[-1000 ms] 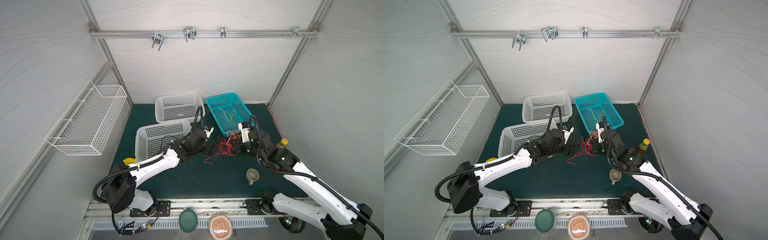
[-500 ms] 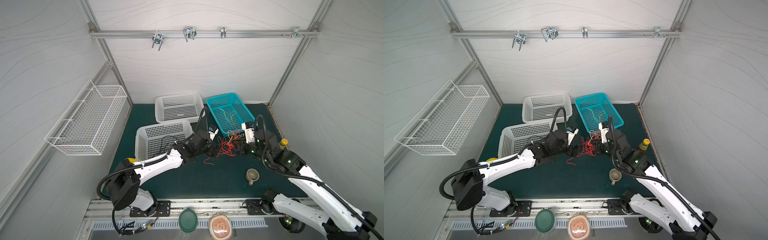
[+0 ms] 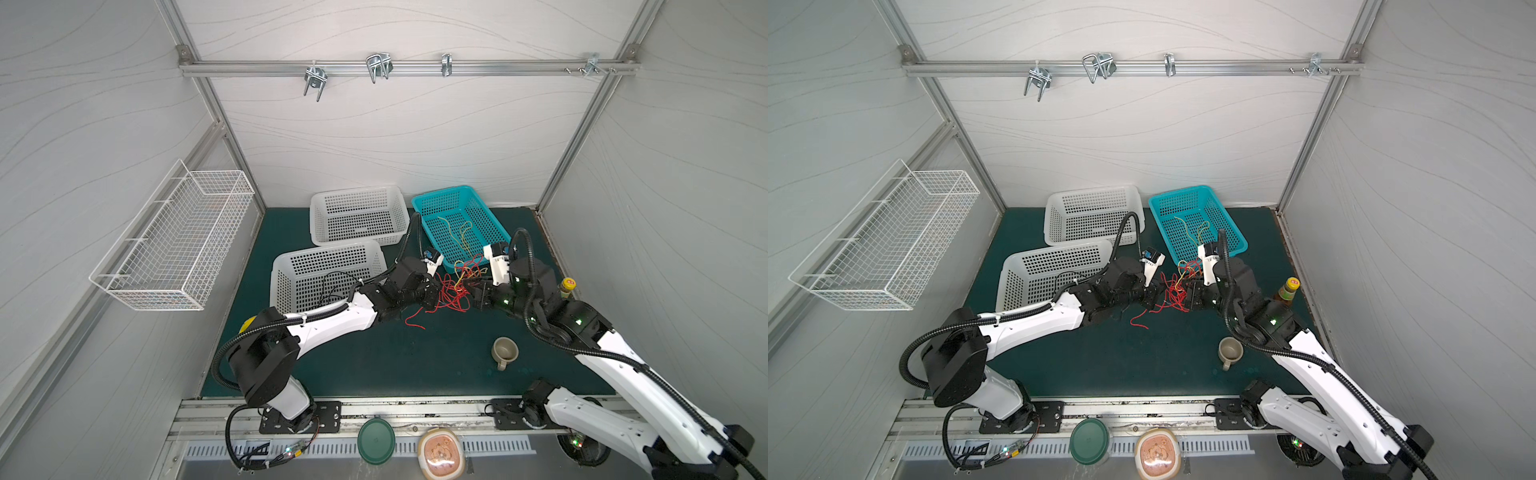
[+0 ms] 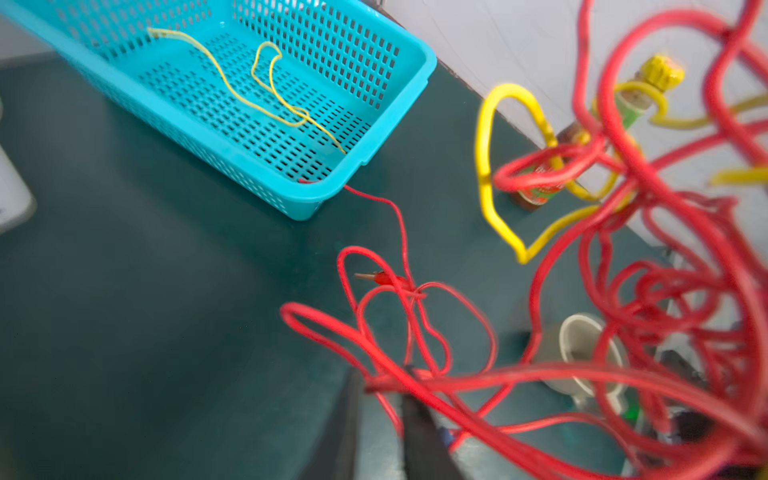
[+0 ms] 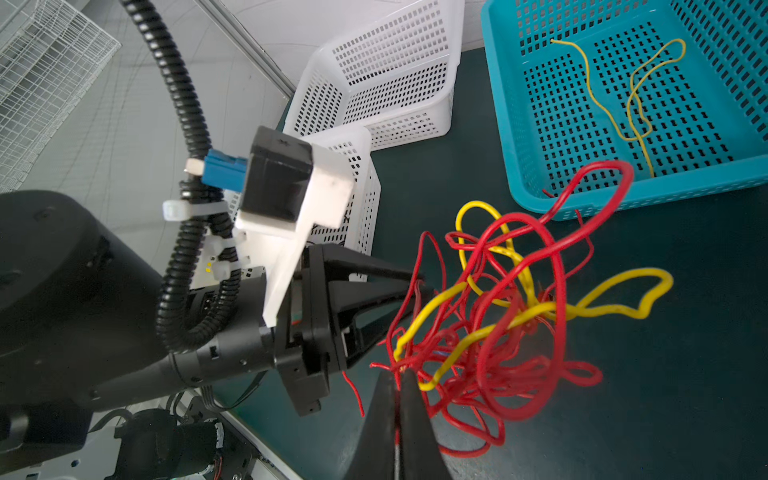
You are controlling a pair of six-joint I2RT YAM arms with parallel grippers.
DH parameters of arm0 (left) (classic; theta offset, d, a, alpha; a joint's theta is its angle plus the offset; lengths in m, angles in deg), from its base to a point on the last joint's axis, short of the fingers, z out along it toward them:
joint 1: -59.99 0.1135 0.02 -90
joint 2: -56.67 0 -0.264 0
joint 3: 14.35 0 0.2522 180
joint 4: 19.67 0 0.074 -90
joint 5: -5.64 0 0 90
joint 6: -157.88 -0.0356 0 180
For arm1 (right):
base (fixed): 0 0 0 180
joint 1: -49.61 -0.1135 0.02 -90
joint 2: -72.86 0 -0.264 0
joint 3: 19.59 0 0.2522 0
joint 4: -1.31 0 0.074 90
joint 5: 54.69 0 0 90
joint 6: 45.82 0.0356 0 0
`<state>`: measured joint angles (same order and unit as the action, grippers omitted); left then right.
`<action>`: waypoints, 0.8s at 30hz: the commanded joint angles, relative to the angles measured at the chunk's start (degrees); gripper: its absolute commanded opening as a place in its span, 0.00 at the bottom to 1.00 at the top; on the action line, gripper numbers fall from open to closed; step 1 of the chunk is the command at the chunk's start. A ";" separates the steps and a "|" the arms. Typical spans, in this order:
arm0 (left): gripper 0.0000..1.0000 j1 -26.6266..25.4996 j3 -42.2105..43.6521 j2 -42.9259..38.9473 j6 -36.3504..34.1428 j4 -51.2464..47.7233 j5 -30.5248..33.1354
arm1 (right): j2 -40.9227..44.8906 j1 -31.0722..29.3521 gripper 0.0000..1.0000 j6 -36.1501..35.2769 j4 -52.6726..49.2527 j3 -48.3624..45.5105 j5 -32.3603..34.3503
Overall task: Untangle the cables
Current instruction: 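Grasp a red wire hanging from the lifted tangle with the left gripper, then pull the red wire away with the left gripper while the right gripper lowers the tangle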
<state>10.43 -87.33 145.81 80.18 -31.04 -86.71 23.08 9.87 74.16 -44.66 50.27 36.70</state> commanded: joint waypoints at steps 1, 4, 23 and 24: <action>0.00 -0.01 -1.96 0.91 0.27 2.35 0.28 | -0.40 0.88 0.00 0.65 1.94 0.37 0.05; 0.00 -0.06 -0.98 0.30 0.53 2.31 1.27 | -0.72 1.81 0.00 0.92 1.75 -0.99 1.57; 0.00 0.08 1.21 -4.39 1.17 -6.80 16.34 | -5.93 12.24 0.00 2.98 0.74 -16.36 8.45; 0.00 0.08 1.21 -4.82 0.95 -7.04 16.63 | -6.28 12.84 0.00 2.96 1.02 -17.02 8.45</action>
<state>10.39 -85.60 143.54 80.94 -38.65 -73.46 17.39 21.30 76.21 -43.83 34.29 43.32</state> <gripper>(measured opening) 0.047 0.050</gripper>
